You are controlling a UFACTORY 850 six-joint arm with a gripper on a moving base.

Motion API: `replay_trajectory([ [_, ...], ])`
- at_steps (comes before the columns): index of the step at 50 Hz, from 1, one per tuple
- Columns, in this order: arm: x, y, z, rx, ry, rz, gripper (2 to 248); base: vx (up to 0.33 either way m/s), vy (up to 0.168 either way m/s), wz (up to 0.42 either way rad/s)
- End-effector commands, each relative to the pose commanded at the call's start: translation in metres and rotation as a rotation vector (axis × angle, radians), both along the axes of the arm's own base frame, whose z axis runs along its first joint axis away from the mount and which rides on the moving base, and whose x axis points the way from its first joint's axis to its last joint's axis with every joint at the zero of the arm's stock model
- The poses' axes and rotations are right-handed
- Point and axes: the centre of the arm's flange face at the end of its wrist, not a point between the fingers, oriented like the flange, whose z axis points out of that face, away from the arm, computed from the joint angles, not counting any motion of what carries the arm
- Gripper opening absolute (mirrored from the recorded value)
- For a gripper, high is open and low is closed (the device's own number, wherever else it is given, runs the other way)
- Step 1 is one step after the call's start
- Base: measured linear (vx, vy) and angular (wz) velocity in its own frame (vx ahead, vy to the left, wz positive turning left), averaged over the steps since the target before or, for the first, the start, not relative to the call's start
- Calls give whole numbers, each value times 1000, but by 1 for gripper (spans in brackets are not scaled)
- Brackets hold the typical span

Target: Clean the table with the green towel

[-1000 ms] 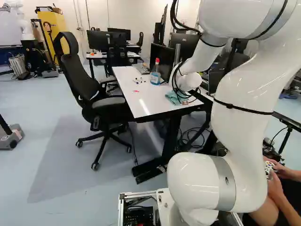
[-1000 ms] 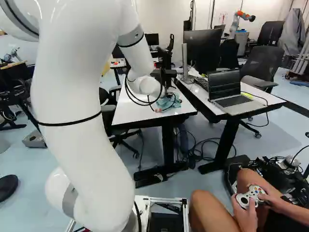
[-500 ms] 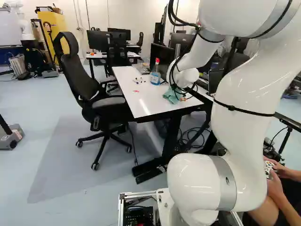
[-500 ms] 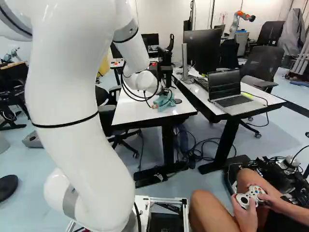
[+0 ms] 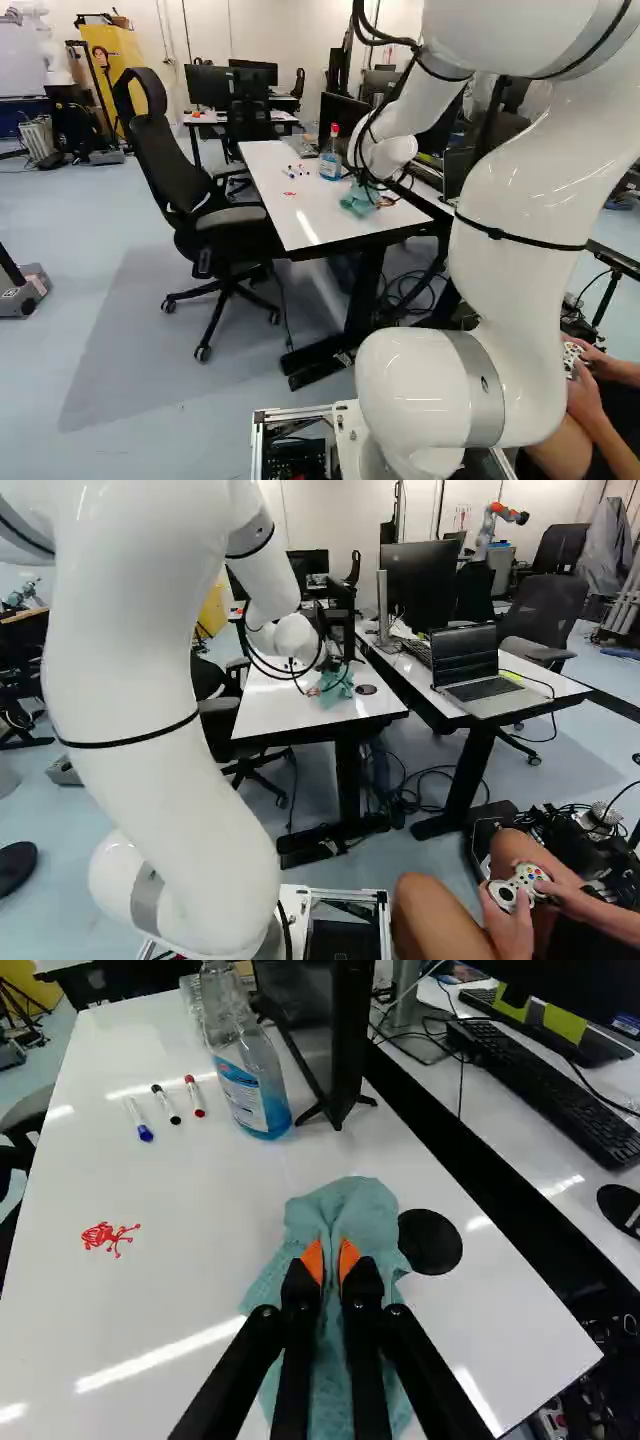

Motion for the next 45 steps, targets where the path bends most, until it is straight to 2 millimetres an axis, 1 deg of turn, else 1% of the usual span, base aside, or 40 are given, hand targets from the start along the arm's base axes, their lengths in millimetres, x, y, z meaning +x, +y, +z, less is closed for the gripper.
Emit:
replay_trajectory([
  [25, 7, 23, 23, 4, 34, 44, 39, 0, 0, 0],
  [45, 19, 42, 19, 8, 77, 80, 39, 0, 0, 0],
])
